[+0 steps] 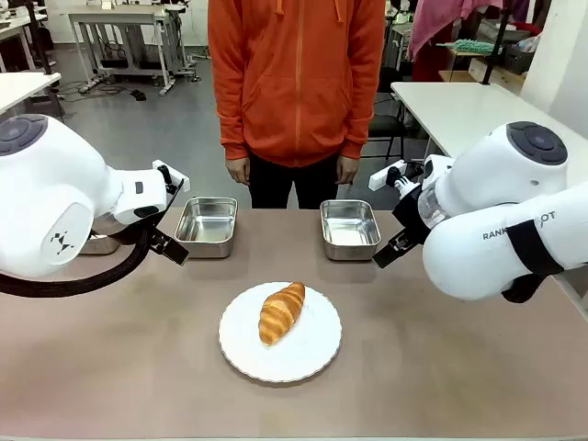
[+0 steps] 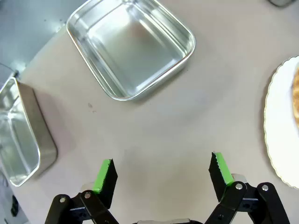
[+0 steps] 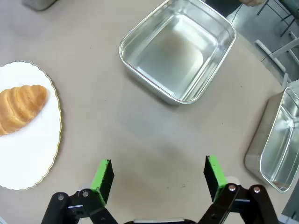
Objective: Place the bread in the container.
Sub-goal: Place the Butter Roll into the Airtight Container indicated by the human.
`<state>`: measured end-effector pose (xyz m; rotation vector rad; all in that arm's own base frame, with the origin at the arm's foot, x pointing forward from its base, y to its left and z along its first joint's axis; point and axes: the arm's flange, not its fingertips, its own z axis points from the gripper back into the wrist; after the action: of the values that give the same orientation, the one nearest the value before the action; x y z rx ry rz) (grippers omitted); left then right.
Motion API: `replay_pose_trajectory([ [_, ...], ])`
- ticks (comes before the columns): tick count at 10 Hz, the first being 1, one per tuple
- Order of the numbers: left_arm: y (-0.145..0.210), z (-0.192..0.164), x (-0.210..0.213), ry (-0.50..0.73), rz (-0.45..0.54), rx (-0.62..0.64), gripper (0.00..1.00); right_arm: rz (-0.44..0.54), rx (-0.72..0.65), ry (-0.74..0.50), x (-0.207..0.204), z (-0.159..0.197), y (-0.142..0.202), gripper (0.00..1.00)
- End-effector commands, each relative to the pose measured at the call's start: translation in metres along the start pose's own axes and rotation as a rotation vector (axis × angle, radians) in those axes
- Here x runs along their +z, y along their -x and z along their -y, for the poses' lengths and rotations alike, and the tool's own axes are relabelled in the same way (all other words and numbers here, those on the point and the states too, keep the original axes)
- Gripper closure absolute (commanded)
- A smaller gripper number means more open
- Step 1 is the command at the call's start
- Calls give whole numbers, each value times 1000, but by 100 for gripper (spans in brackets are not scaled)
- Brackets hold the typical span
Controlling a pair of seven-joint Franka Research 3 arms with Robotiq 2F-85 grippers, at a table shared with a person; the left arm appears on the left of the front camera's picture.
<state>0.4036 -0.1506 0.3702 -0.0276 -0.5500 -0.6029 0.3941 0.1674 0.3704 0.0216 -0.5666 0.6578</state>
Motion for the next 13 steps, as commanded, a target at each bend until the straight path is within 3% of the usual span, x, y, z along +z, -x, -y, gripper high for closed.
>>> replay_pose_trajectory([
  [1, 0, 0, 0, 0, 0, 0, 0, 0, 0, 0, 0, 0, 0, 0],
  [10, 0, 0, 0, 0, 0, 1, 0, 0, 1, 0, 0, 0, 0, 0],
  [13, -29, -57, 60, 48, 64, 32, 0, 72, -53, -5, 56, 62, -14, 0],
])
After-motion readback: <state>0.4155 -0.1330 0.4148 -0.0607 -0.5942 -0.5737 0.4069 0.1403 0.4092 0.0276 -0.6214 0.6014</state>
